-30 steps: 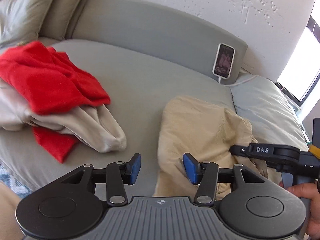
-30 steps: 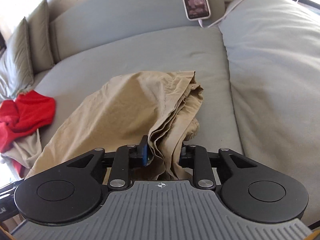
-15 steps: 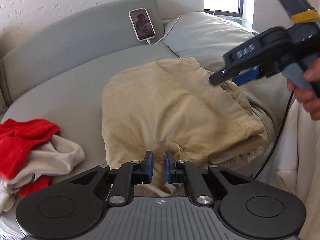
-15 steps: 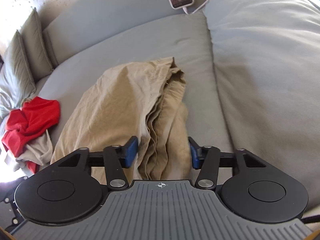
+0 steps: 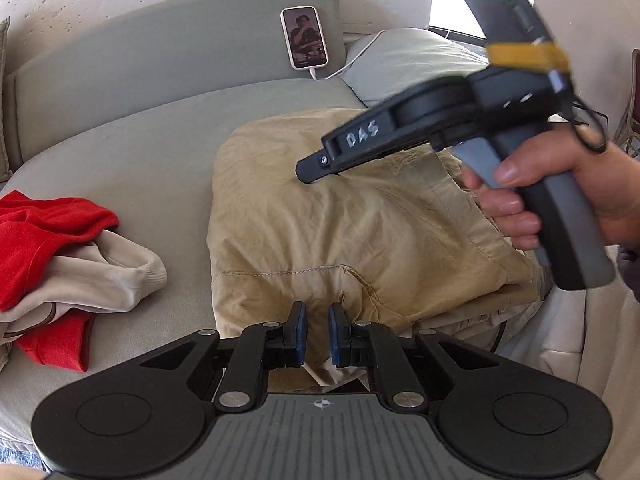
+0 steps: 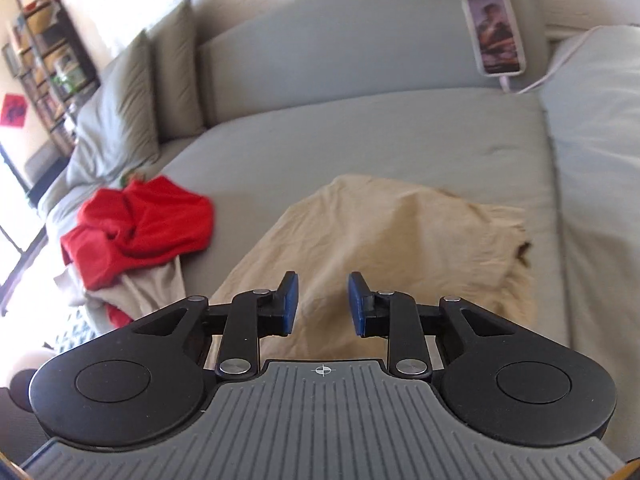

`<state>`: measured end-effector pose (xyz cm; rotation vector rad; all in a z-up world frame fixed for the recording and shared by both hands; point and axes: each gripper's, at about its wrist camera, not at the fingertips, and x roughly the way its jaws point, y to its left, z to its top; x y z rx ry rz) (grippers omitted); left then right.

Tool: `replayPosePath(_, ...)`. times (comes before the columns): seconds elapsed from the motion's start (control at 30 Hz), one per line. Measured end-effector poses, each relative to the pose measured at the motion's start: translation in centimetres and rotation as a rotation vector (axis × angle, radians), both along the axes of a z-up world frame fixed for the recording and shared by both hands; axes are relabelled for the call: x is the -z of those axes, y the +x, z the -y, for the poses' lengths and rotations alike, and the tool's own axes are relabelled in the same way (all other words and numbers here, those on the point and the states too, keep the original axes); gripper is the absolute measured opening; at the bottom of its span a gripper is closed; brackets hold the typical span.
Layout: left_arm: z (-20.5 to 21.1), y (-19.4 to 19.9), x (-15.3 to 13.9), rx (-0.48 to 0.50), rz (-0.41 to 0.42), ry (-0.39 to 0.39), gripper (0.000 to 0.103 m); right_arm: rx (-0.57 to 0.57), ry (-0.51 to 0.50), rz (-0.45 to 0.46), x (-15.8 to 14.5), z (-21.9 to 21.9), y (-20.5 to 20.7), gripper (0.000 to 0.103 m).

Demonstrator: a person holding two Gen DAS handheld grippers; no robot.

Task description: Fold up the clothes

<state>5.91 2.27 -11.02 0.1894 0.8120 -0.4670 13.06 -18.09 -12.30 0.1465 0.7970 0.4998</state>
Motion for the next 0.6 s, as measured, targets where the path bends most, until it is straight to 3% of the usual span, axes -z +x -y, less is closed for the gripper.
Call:
replayPosePath(0.03,0.0,0.1,0.0,0.0,-0.001,-0.002,0.008,-0.041,-0.024,0.0,0.8,-0.8,0.6,0.028)
replayPosePath(0.1,0.0,0.3,-0.1,0.0,-0.003,-0.007,0.008,-0.014,-0.195,0.112,2.1,-0.8,1.3,0.027)
replayPosePath(0.17,0.1,0.4,-0.1,0.0,-0.001,-0.007,0.008,0.175,-0.338,0.122,3.3,1.6,2.9,0.025)
replayPosePath(0.2,0.1,0.5,-0.1,-0.001,0.001,-0.005,0.008,0.252,-0.337,0.093,3.1,3.1,3.2,0.005)
replayPosePath(0.27,0.1,0.6,-0.1,-0.004,0.004,-0.011,0.008,0.403,-0.337,0.038,2.7,6.2,3.7,0.014)
replayPosePath(0.33,-0.2,0.4,-0.1,-0.01,0.003,-0.018,0.008,0.462,-0.386,0.039,1.5,7.7,3.0,0.015)
replayPosePath(0.4,-0.2,0.2,-0.1,-0.015,0.003,-0.02,0.008,0.449,-0.275,0.052,-0.1,8.9,1.2,0.015)
replayPosePath(0.47,-0.1,0.1,-0.2,-0.02,0.003,-0.018,0.008,0.368,-0.184,0.082,-1.6,8.2,-1.0,0.03)
replayPosePath(0.5,-0.1,0.2,-0.2,-0.023,0.003,-0.015,0.008,0.306,-0.156,0.11,-2.3,6.8,-2.1,0.046)
replayPosePath(0.6,0.0,0.3,-0.3,-0.027,0.001,-0.007,0.008,0.114,-0.122,0.148,-2.9,2.3,-4.3,0.051)
